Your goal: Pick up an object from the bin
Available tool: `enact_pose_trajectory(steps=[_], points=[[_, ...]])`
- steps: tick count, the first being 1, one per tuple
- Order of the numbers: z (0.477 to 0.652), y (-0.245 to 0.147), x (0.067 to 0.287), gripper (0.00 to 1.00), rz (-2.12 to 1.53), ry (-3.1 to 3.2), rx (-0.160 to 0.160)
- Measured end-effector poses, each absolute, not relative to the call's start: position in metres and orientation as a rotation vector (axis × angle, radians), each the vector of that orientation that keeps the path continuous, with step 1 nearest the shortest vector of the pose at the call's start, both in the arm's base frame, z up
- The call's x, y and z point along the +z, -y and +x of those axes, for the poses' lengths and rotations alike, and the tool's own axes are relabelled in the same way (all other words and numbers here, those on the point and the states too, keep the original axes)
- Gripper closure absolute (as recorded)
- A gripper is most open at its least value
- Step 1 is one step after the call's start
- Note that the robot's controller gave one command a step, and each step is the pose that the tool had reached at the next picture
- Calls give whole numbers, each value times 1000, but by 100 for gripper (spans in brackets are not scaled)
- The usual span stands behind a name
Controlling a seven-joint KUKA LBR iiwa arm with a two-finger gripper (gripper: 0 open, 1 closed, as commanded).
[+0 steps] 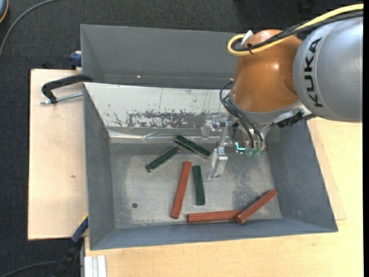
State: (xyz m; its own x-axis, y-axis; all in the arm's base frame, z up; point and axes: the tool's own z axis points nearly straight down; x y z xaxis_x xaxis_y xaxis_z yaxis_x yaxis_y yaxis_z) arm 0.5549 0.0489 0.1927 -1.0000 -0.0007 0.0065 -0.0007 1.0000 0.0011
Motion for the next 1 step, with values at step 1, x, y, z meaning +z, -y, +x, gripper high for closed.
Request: enact_pose_trajectory(steps=[1], points=[[597, -66, 69, 0, -349, 3121, -3]])
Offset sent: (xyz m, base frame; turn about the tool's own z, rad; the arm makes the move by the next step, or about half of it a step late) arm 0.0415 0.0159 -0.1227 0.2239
